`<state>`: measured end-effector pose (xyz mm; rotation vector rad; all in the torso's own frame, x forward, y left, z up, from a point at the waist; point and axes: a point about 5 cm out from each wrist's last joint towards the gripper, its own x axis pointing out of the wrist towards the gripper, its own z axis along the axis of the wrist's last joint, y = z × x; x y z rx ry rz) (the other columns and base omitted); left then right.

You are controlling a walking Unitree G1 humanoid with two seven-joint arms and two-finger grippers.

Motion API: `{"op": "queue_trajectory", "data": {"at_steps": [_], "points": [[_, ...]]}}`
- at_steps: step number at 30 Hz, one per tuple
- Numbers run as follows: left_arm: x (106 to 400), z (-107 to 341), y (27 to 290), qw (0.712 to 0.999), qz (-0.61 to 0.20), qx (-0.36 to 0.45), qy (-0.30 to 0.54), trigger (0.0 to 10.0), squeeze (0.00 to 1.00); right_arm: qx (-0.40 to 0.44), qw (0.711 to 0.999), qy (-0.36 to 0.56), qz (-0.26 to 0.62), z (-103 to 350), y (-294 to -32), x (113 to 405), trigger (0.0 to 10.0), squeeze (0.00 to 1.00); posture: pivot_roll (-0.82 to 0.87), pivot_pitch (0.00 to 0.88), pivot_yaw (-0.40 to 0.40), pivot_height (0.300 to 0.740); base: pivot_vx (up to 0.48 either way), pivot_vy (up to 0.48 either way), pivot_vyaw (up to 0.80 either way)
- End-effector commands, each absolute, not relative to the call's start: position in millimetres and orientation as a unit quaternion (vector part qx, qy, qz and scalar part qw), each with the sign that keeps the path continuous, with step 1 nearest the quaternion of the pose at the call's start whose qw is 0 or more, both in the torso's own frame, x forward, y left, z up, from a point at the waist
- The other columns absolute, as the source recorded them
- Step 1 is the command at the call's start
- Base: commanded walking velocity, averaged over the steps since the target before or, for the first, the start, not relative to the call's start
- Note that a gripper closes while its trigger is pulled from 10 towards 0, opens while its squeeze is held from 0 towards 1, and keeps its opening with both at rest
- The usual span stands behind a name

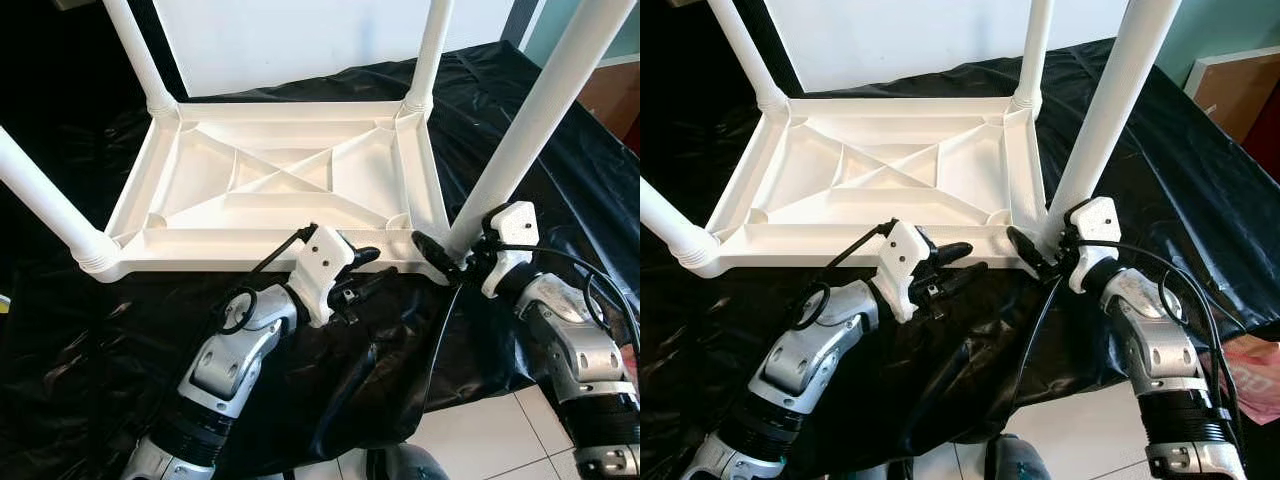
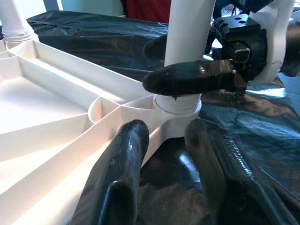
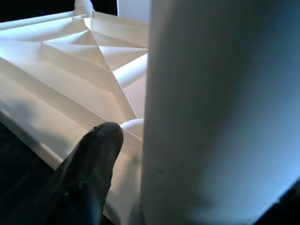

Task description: Building children table

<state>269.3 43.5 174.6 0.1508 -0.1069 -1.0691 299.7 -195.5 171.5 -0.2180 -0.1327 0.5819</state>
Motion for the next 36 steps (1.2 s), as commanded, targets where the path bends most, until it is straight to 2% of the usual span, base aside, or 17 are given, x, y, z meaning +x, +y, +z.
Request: {"op": "queue_trajectory", "data": {"at_steps": [1,9,10,15,18,25,28,36], "points": [[263.4,174.2,38.5,0.831,-0.550,0.074,-0.045,10.0,0.00,-0.106,0.943,-0.041,0.311,160.7,-193.8,298.0,0.0,0.00,-0.02,0.137,0.031,0.740,0.000,0.000,0.00],[263.5,172.6,40.1,0.834,-0.546,0.075,-0.042,10.0,0.00,-0.115,0.949,-0.036,0.292,157.5,-204.2,302.4,0.0,0.00,-0.02,0.147,0.024,0.740,0.000,0.000,0.00],[263.4,172.3,40.3,0.836,-0.543,0.071,-0.041,10.0,0.00,-0.112,0.953,-0.032,0.281,155.6,-205.6,303.4,9.7,0.00,-0.01,0.153,0.021,0.740,0.000,0.000,0.00],[262.0,171.9,39.9,0.838,-0.539,0.066,-0.040,10.0,0.00,-0.096,0.960,-0.029,0.260,153.3,-205.8,303.7,10.0,0.00,-0.01,0.159,0.021,0.740,0.000,0.000,0.00],[258.8,168.6,39.5,0.841,-0.537,0.062,-0.034,10.0,0.00,-0.088,0.977,-0.021,0.192,147.2,-203.2,302.5,10.0,0.00,-0.02,0.173,0.022,0.740,0.000,0.000,0.00],[256.8,166.6,35.2,0.838,-0.542,0.055,-0.031,10.0,0.00,-0.045,0.992,-0.013,0.113,139.1,-187.9,291.5,10.0,0.00,-0.04,0.172,0.028,0.740,0.000,0.000,0.00],[256.8,166.7,33.9,0.837,-0.544,0.054,-0.031,10.0,0.00,-0.034,0.995,-0.011,0.094,137.9,-185.9,290.2,10.0,0.00,-0.05,0.168,0.026,0.740,0.000,0.000,0.00],[259.5,165.9,30.7,0.834,-0.549,0.051,-0.031,10.0,0.00,0.007,0.999,-0.003,-0.031,131.4,-165.7,280.3,10.0,0.00,-0.07,0.158,0.020,0.740,0.000,0.000,0.00]]}}
